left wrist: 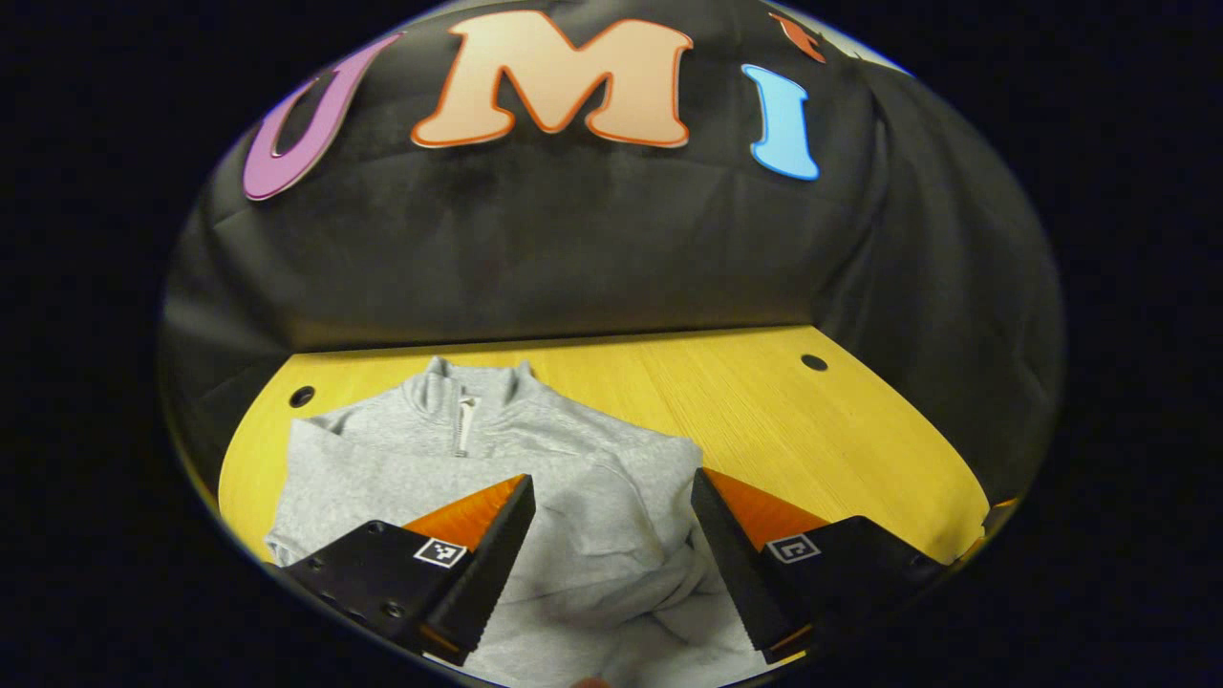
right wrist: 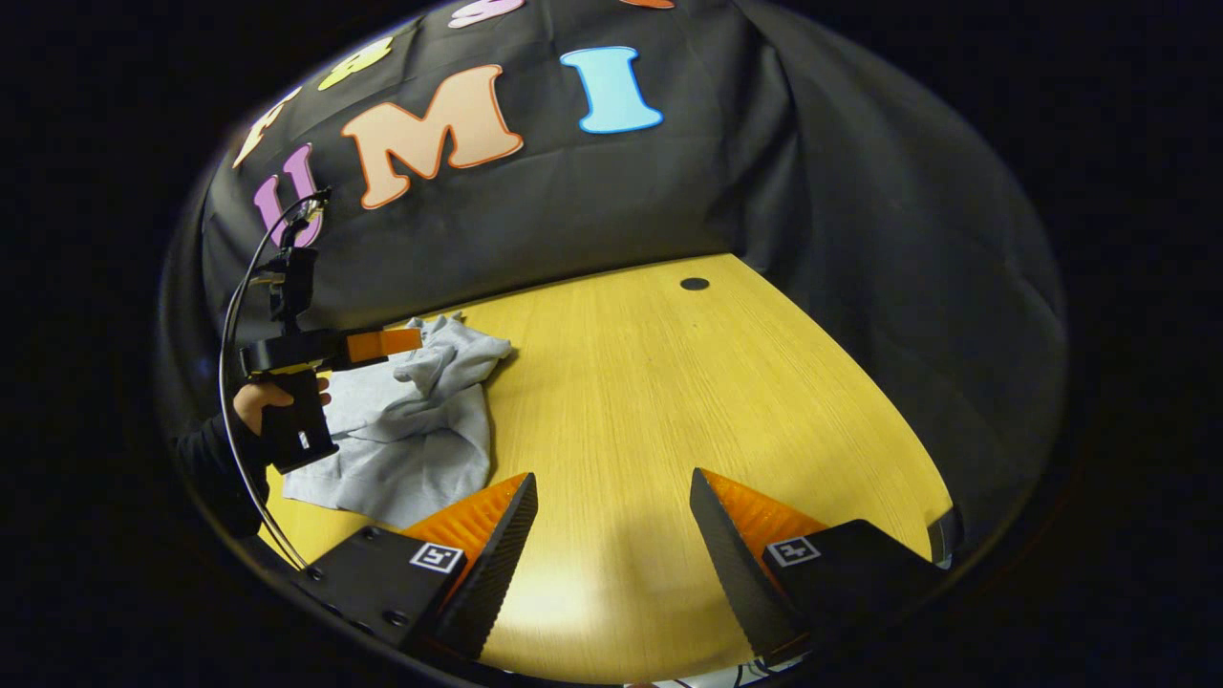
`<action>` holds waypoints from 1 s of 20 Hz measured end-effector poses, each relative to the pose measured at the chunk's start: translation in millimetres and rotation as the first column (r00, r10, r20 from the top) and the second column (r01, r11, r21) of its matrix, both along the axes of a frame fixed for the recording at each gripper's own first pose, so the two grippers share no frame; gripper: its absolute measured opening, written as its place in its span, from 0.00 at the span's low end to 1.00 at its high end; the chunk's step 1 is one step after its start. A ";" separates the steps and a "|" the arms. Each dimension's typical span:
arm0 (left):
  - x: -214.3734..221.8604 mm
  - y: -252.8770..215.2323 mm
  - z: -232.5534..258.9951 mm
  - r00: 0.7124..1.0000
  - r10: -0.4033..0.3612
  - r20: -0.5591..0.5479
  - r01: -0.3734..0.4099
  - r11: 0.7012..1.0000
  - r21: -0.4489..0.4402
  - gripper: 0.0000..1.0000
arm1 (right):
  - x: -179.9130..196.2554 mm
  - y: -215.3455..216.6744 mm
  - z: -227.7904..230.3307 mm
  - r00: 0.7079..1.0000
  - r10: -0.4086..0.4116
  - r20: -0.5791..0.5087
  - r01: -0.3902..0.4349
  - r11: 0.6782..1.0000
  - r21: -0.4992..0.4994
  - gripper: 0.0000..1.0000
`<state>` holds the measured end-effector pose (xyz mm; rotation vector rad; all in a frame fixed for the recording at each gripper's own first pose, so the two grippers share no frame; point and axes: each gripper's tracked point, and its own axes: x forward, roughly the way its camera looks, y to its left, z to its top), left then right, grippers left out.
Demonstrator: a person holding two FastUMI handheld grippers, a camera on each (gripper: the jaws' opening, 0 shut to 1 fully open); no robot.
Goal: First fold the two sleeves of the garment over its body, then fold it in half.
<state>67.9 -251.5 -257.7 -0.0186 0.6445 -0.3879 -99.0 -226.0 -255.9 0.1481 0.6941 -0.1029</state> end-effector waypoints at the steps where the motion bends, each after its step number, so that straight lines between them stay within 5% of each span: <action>1: -1.7 14.7 5.5 0.999 0.032 0.010 -0.032 0.999 0.002 0.97 | 5.8 6.8 0.7 1.000 0.020 0.006 -0.020 1.000 0.006 0.99; 8: -17.0 147.1 51.3 0.973 0.200 0.112 -0.206 0.977 0.050 0.96 | 36.4 82.8 -13.0 0.987 0.160 0.007 -0.160 0.987 0.034 0.99; 15: -65.1 270.7 35.7 0.960 0.271 0.071 -0.278 0.953 0.118 0.97 | 56.7 144.2 -19.4 0.991 0.131 0.014 -0.131 0.991 0.031 0.96; 20: -96.5 311.2 4.1 0.959 0.282 -0.013 -0.278 0.952 0.128 0.97 | 55.6 162.6 -30.9 0.993 0.121 -0.014 -0.121 0.993 -0.004 0.96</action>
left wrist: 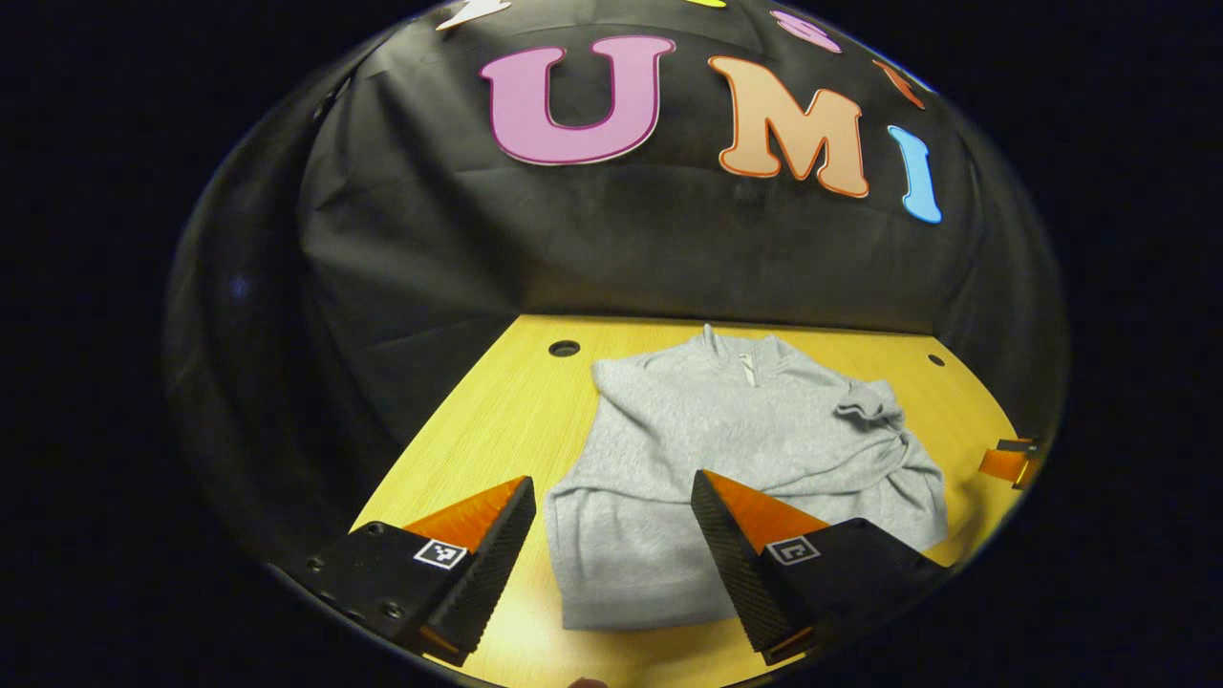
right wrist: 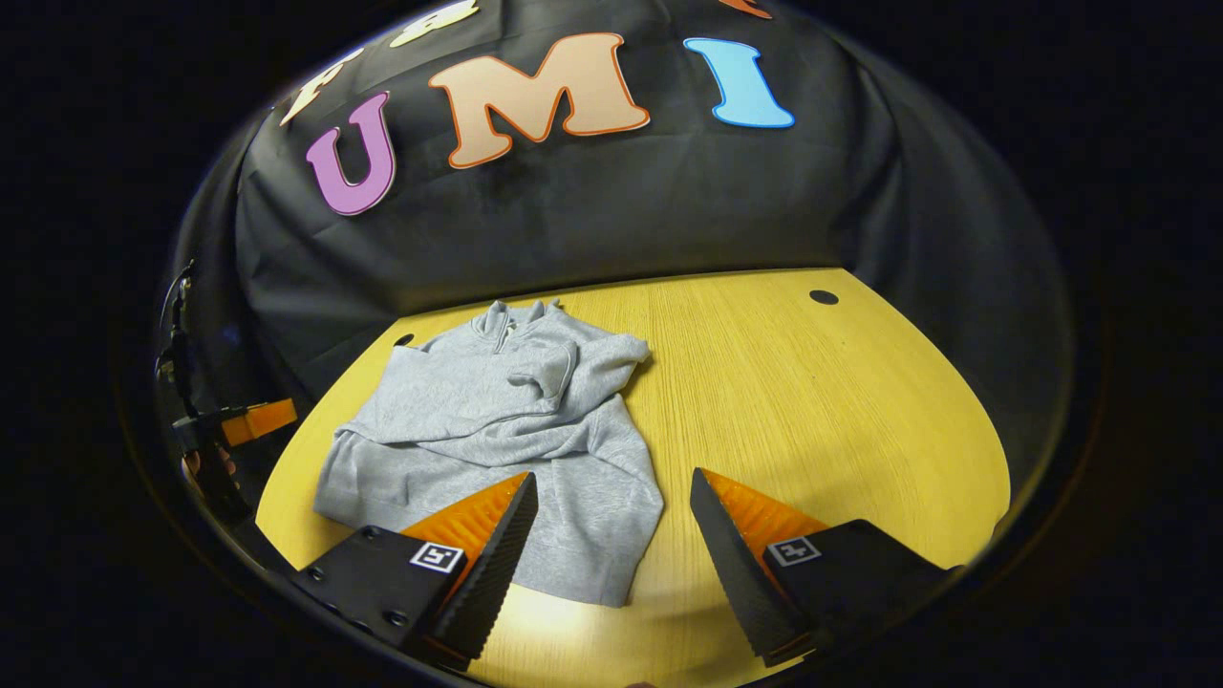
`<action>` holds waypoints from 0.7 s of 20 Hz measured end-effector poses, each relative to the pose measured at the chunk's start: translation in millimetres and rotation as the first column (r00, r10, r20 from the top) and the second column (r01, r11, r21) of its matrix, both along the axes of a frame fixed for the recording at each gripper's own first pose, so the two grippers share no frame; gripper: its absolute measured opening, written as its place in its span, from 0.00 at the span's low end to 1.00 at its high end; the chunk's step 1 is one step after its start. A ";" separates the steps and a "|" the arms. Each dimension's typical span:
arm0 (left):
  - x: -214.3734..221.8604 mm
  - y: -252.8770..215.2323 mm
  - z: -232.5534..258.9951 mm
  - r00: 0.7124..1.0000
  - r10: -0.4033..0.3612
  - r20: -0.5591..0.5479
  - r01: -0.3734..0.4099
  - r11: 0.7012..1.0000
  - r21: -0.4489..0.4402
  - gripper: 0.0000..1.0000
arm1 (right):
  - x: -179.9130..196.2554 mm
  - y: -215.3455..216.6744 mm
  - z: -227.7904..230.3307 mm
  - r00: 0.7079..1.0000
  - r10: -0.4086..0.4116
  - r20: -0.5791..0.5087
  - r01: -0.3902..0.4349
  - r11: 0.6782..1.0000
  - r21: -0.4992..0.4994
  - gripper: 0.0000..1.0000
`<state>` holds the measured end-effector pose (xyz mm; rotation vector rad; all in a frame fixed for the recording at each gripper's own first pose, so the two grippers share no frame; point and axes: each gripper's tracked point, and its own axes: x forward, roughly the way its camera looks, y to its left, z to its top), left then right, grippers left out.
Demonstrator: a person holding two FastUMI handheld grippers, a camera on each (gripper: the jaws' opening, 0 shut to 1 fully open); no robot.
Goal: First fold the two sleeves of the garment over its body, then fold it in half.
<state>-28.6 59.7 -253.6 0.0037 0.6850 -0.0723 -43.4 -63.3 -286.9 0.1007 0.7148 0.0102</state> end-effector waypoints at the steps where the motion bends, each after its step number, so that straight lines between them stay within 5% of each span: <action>1: -8.0 1.0 -9.6 1.000 -0.006 -0.016 0.006 1.000 -0.006 0.96 | -2.5 1.9 -4.4 1.000 0.001 -0.012 -0.001 1.000 -0.011 0.96; 14: -60.8 -4.7 -101.5 0.971 -0.042 -0.235 0.033 0.999 -0.041 0.95 | -35.5 5.5 -64.9 0.984 0.016 -0.177 -0.036 0.993 -0.109 0.96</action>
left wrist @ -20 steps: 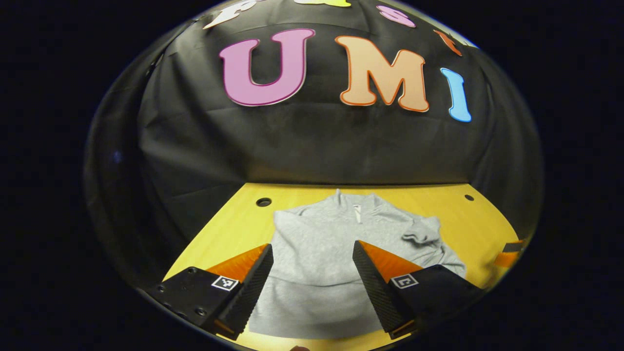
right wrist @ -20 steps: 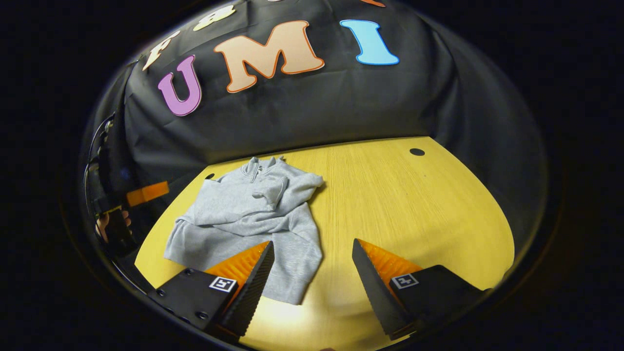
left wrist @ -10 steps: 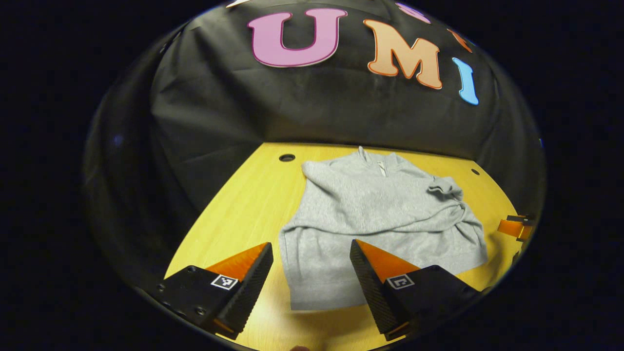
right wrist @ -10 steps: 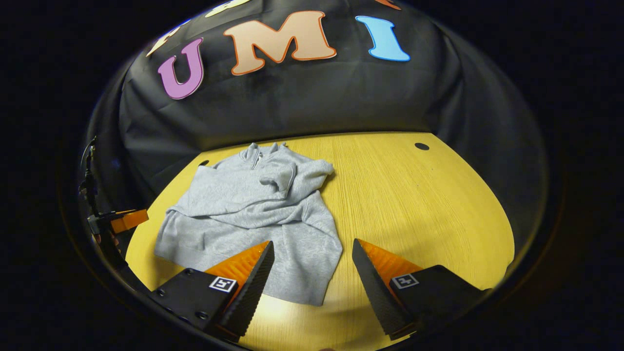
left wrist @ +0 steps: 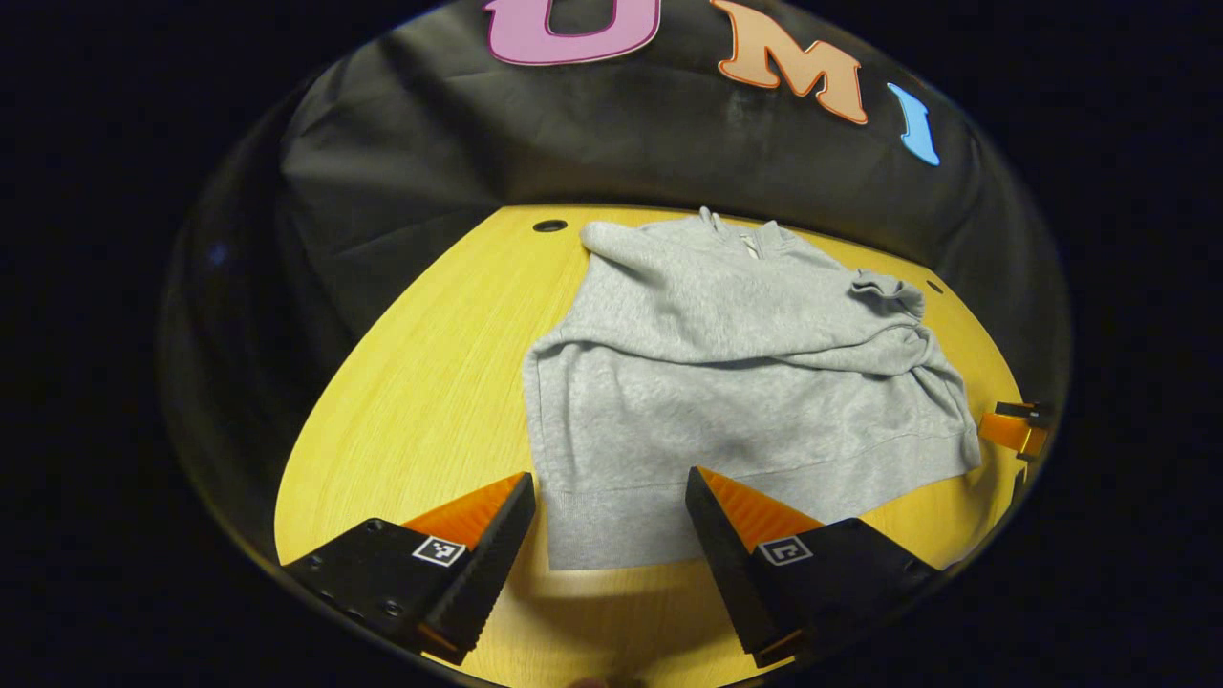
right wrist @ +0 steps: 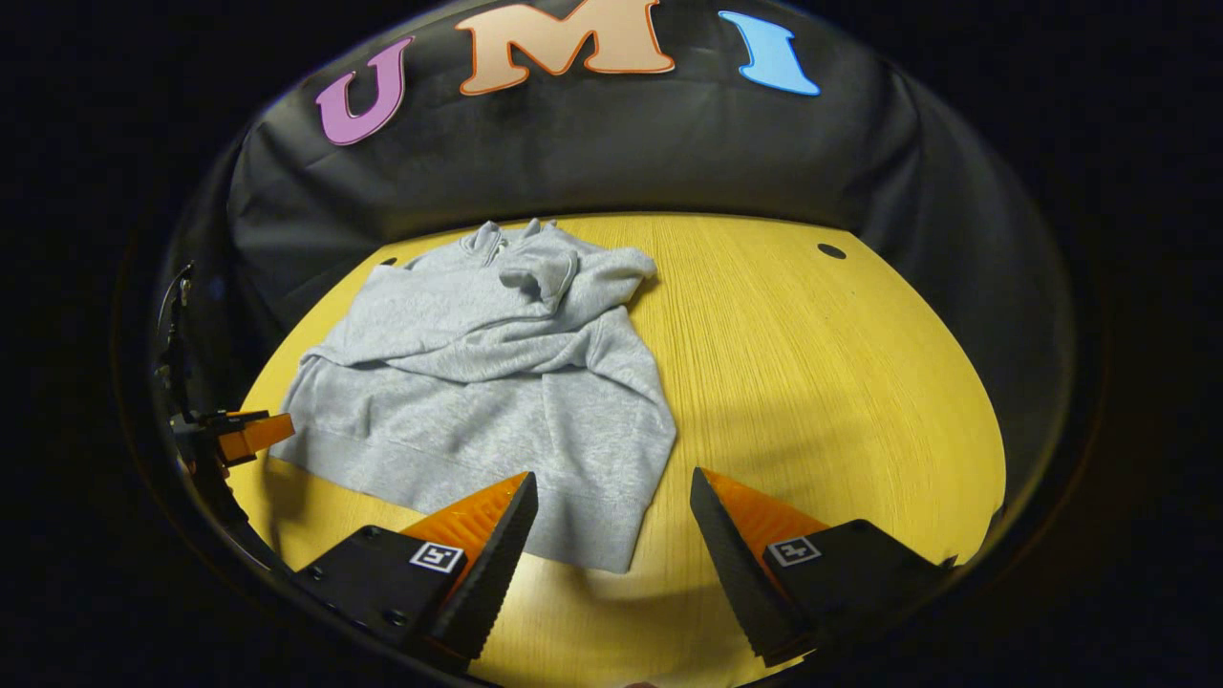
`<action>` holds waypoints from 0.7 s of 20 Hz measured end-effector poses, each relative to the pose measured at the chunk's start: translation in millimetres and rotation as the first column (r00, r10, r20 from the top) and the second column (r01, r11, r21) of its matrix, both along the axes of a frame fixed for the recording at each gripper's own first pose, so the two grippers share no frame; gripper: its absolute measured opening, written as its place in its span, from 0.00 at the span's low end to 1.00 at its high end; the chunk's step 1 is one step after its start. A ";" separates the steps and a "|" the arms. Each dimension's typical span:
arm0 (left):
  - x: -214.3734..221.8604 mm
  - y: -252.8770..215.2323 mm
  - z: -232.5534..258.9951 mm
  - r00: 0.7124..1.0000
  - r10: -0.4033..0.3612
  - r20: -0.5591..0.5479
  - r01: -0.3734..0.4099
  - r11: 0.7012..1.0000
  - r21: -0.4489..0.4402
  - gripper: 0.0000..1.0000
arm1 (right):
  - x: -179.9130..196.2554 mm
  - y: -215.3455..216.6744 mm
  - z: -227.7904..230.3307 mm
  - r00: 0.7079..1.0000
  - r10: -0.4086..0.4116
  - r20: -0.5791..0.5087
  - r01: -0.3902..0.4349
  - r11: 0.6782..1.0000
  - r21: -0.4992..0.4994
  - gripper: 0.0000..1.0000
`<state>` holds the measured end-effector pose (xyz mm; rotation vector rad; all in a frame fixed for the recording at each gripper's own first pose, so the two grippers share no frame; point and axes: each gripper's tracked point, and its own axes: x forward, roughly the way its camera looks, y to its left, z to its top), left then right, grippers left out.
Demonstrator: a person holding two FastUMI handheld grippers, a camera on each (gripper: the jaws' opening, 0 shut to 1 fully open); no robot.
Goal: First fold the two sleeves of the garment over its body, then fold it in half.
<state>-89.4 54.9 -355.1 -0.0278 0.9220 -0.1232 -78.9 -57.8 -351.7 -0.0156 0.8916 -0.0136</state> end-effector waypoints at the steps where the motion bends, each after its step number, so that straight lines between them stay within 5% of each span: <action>1: -2.3 0.5 -4.1 1.000 0.001 -0.014 -0.001 1.000 0.001 0.95 | -1.6 -0.2 -4.2 1.000 0.001 -0.012 -0.001 1.000 -0.007 0.96; 14: -3.3 -4.8 -8.0 1.000 -0.003 0.030 0.003 1.000 -0.006 0.92 | -12.7 4.5 -29.8 0.994 0.031 -0.105 -0.031 1.000 0.001 0.98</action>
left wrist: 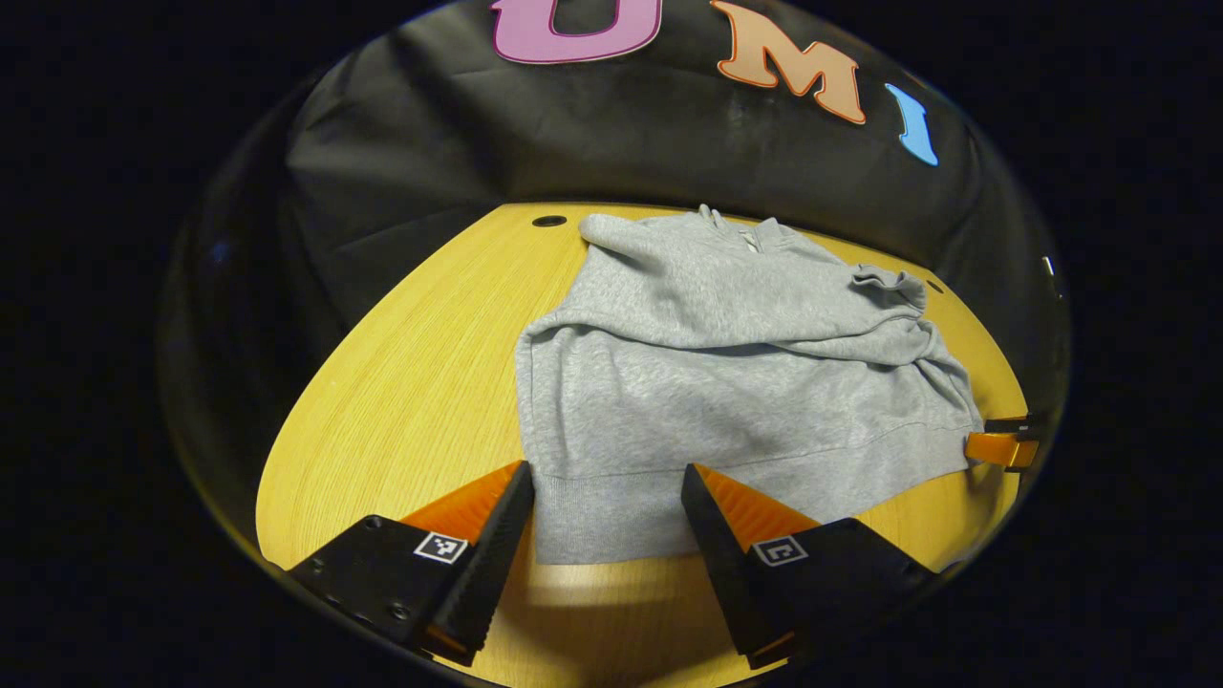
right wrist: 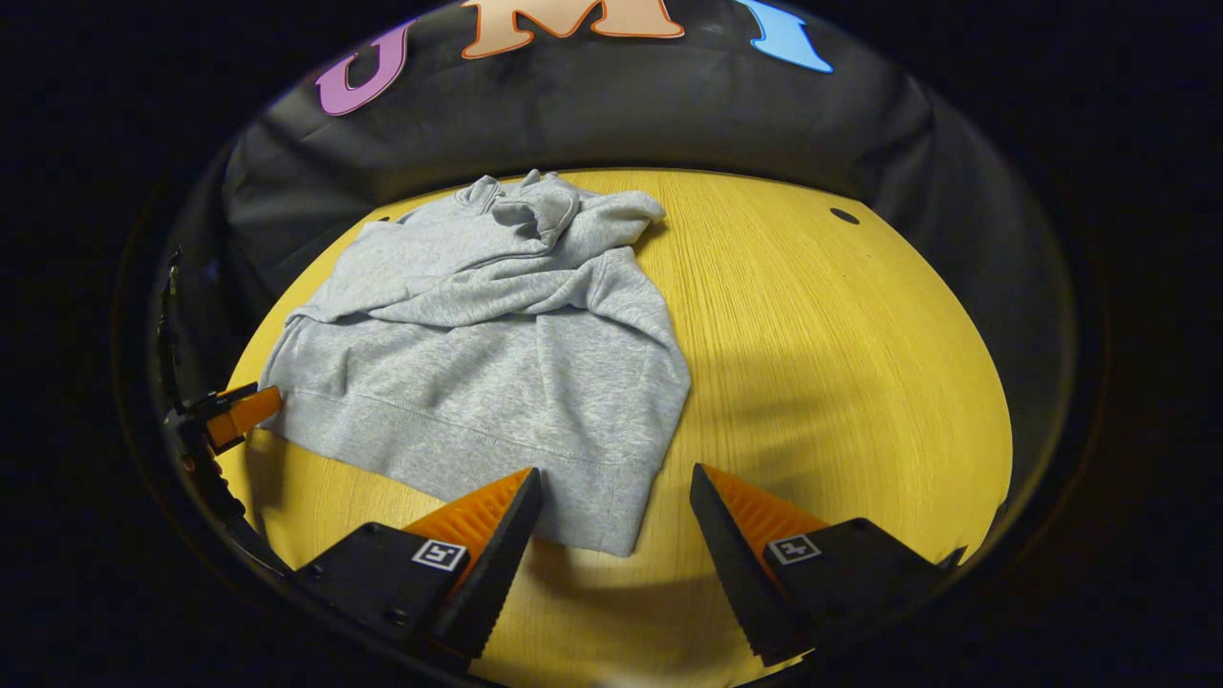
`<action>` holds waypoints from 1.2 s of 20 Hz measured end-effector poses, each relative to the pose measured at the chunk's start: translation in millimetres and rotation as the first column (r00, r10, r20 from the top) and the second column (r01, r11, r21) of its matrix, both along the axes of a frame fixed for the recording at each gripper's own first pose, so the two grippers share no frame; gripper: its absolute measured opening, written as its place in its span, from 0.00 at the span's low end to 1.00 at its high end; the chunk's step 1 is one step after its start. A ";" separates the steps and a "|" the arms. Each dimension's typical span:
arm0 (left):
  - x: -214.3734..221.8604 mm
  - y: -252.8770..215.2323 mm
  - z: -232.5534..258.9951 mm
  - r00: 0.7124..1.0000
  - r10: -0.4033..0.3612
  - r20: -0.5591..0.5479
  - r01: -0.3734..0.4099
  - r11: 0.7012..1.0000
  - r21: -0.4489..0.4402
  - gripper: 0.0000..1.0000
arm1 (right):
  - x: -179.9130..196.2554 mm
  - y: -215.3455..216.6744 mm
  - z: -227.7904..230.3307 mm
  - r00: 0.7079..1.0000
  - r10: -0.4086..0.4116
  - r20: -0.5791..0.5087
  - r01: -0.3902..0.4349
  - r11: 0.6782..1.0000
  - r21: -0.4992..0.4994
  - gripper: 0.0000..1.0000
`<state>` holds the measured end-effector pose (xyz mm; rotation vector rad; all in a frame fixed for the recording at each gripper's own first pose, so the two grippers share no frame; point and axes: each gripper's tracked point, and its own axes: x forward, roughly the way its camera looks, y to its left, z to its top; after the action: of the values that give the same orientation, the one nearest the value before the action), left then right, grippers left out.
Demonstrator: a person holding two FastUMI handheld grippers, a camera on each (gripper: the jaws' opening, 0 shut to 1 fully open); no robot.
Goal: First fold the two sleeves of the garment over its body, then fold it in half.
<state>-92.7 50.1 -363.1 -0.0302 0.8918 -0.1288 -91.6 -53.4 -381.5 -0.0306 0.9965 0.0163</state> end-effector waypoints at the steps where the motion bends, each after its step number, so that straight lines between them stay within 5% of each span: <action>1: 0.3 -0.6 -0.2 1.000 -0.015 -0.003 0.015 1.000 0.002 0.87 | -0.4 3.9 1.5 1.000 0.015 -0.015 -0.015 1.000 0.008 0.94; 3: 0.5 -4.0 0.5 0.999 -0.049 -0.012 0.049 0.999 -0.008 0.82 | 0.9 9.6 -2.5 0.998 0.045 -0.042 -0.044 0.999 0.017 0.70; 6: 2.6 -8.2 0.3 0.998 -0.064 -0.019 0.064 0.998 -0.028 0.70 | 0.8 16.9 -1.3 0.994 0.066 -0.083 -0.061 0.996 0.062 0.63; 7: 2.3 -10.9 0.7 0.998 -0.064 -0.019 0.063 0.997 -0.037 0.61 | 5.6 19.1 -2.7 0.998 0.038 -0.056 -0.032 0.995 0.093 0.33; 8: 4.3 -15.4 0.5 0.997 -0.071 -0.013 0.070 0.996 -0.051 0.55 | 6.3 19.1 -3.6 0.999 0.017 -0.047 -0.012 0.994 0.111 0.26; 11: 6.9 -27.3 -0.5 0.998 -0.064 0.004 0.064 0.993 -0.099 0.11 | 6.5 20.2 -3.7 1.000 0.004 0.007 -0.005 0.995 0.104 0.05; 15: 3.0 -24.2 0.9 0.997 -0.055 -0.045 0.050 0.993 -0.109 0.00 | 1.3 25.6 -1.1 1.000 0.015 0.016 -0.016 0.994 0.106 0.06; 24: 3.2 -20.6 2.1 0.989 -0.097 -0.109 0.086 0.991 -0.104 0.00 | 1.0 23.4 3.8 0.995 0.067 -0.069 -0.056 0.987 0.149 0.05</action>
<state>-89.5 29.6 -361.0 -0.0895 1.0008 -0.2589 -90.6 -30.0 -377.8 0.0751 1.0654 0.1485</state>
